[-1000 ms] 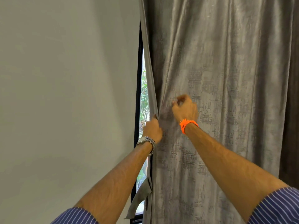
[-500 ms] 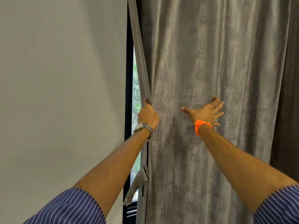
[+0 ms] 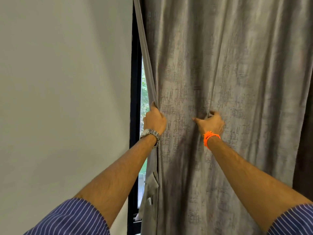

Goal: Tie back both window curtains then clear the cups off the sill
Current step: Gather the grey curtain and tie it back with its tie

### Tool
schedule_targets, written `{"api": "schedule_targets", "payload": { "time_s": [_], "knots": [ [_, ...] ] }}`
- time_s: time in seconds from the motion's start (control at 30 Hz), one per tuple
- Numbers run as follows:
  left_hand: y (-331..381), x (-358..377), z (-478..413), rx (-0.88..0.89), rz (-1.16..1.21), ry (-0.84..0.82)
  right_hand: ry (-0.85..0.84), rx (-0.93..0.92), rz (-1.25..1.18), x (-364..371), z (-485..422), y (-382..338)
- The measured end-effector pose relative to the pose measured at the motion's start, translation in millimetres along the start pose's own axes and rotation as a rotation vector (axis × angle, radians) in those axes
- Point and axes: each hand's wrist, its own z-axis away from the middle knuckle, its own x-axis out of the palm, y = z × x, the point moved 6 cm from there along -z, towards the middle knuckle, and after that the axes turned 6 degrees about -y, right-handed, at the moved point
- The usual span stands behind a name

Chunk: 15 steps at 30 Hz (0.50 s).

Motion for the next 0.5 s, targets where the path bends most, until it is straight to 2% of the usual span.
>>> {"api": "schedule_targets", "payload": {
  "time_s": [0.13, 0.3, 0.5],
  "knots": [
    [11.5, 9.5, 1.1, 0.032, -0.009, -0.018, -0.028, -0.118, 0.085, 11.0, -0.7, -0.1],
    [26.7, 25.8, -2.1, 0.071, -0.061, -0.065, -0.091, -0.163, 0.081, 24.7, 6.1, -0.7],
    [38.9, 46.6, -6.8, 0.048, -0.099, -0.168, -0.188, -0.336, 0.075, 47.2, 16.2, -13.3]
  ]
}}
